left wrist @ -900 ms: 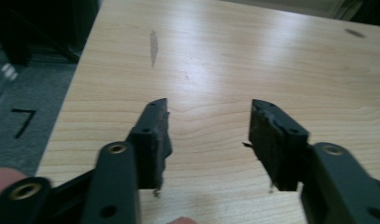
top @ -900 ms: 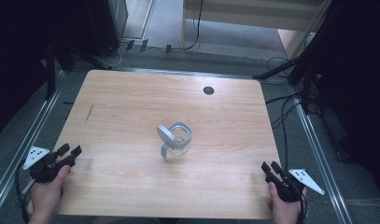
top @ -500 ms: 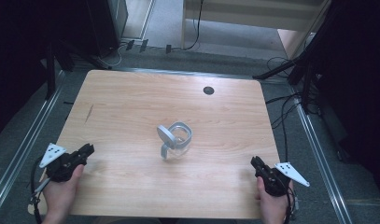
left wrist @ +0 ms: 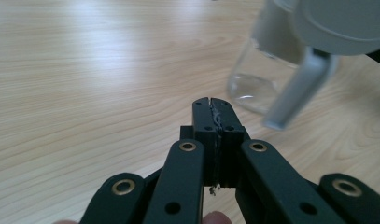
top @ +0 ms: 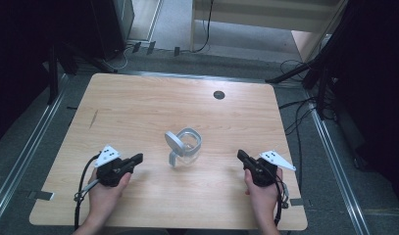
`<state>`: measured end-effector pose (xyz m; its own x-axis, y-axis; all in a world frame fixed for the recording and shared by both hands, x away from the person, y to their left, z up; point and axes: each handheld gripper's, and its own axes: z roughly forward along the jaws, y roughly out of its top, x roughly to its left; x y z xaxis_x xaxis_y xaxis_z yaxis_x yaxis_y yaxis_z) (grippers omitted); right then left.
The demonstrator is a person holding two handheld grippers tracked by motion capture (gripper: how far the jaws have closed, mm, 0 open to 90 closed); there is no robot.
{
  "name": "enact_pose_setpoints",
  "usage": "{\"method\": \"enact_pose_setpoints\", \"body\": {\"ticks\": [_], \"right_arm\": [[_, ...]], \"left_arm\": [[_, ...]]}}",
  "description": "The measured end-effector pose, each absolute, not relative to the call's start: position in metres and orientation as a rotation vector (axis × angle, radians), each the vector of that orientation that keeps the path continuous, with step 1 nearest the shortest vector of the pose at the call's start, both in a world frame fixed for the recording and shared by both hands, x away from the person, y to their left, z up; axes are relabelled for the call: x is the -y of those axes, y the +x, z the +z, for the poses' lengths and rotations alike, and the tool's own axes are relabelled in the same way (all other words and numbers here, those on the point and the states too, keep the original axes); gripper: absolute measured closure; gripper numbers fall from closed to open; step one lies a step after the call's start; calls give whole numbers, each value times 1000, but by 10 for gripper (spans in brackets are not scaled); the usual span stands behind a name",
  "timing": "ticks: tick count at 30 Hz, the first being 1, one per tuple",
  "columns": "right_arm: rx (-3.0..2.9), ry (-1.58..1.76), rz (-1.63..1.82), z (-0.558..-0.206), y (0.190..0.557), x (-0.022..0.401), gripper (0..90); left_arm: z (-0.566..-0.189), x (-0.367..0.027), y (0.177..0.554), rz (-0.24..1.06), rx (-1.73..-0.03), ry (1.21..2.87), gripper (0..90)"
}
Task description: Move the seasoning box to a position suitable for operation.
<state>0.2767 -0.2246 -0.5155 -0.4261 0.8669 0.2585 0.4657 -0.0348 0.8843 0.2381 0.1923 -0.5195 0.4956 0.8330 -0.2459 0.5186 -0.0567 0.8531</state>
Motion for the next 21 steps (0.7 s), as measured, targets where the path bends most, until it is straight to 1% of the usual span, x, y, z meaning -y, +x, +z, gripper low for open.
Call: {"method": "enact_pose_setpoints", "body": {"ticks": [2,3,9,15,21], "right_arm": [[-1887,1381,1439,-515,283,217,900],[-1890,1375,1438,-514,286,213,900],[-1926,1366,1469,-515,304,185,900],[-1984,1342,1470,-519,317,156,900],[-2012,1317,1486,-516,330,139,900]], "left_arm": [[-519,-187,239,382,-1146,1726,900],[-518,-175,239,362,-1114,1748,900],[-518,-145,238,328,-1048,1807,900],[-519,-130,235,307,-1008,1828,900],[-522,-120,238,292,-985,1853,900]]}}
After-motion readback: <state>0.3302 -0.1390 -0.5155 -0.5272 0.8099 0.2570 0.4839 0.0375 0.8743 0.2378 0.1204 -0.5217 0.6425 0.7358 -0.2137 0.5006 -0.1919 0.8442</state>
